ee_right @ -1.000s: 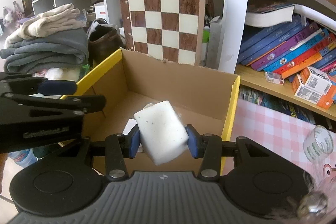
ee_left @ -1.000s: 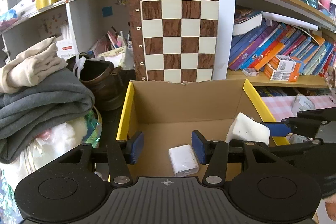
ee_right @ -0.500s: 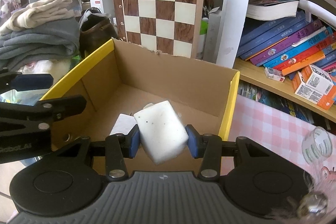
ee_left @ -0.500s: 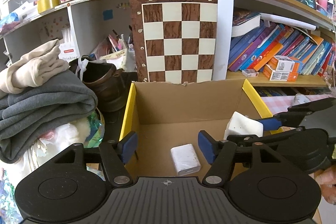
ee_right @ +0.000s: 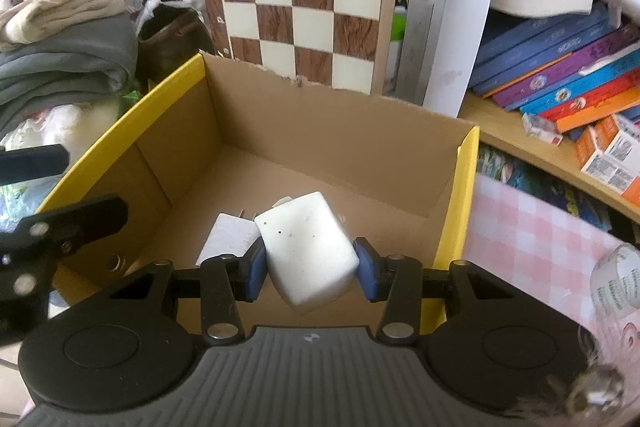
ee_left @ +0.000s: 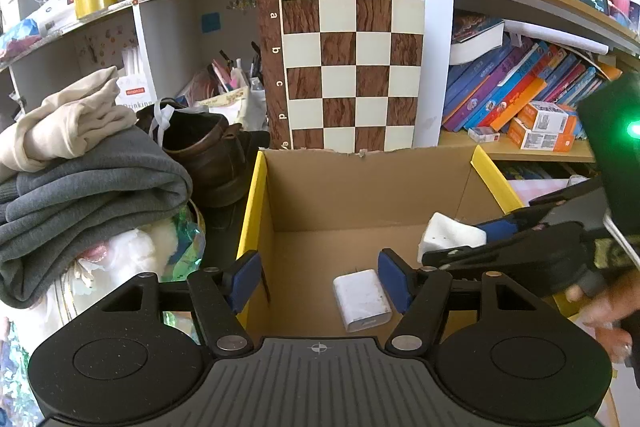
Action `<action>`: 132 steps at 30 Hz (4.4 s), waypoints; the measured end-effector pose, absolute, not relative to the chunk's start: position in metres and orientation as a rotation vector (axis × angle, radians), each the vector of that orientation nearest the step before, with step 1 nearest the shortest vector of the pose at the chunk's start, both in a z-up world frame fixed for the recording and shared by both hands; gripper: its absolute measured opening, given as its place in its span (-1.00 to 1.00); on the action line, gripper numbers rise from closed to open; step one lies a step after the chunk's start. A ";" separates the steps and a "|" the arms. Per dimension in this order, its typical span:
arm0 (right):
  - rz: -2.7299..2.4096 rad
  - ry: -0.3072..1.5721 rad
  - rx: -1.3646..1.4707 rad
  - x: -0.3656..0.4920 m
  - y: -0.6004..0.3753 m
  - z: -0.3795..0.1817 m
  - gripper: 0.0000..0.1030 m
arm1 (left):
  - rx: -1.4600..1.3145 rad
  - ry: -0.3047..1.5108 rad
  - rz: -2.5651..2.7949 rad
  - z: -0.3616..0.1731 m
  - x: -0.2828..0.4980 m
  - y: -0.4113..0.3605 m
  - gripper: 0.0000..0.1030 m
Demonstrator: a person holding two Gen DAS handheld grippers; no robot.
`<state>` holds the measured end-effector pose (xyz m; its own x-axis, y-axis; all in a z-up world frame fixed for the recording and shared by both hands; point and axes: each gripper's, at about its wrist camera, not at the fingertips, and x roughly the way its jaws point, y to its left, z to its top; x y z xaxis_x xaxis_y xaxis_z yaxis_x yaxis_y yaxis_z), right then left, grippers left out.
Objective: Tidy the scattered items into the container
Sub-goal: 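Lower the white sponge block into the box and open the right gripper, then raise both open grippers out of the yellow box and back away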
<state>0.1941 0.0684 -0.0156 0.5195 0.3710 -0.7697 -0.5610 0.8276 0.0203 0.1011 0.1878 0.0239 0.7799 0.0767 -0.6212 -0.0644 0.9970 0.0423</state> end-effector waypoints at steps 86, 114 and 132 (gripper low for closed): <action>0.474 0.705 -0.203 0.127 0.028 0.026 0.42 | -0.003 0.621 0.049 0.039 0.069 0.184 0.52; 0.369 0.679 -0.130 0.070 -0.002 0.018 1.00 | 0.024 0.647 0.114 0.036 0.042 0.176 0.96; 0.306 0.712 -0.085 0.051 -0.029 0.007 1.00 | -0.012 0.661 0.092 0.028 0.035 0.162 0.96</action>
<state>0.0514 -0.0289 0.0070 0.7150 0.2468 -0.6542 -0.3043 0.9522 0.0266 0.0348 0.1624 0.0283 0.7856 0.0811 -0.6134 -0.0888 0.9959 0.0178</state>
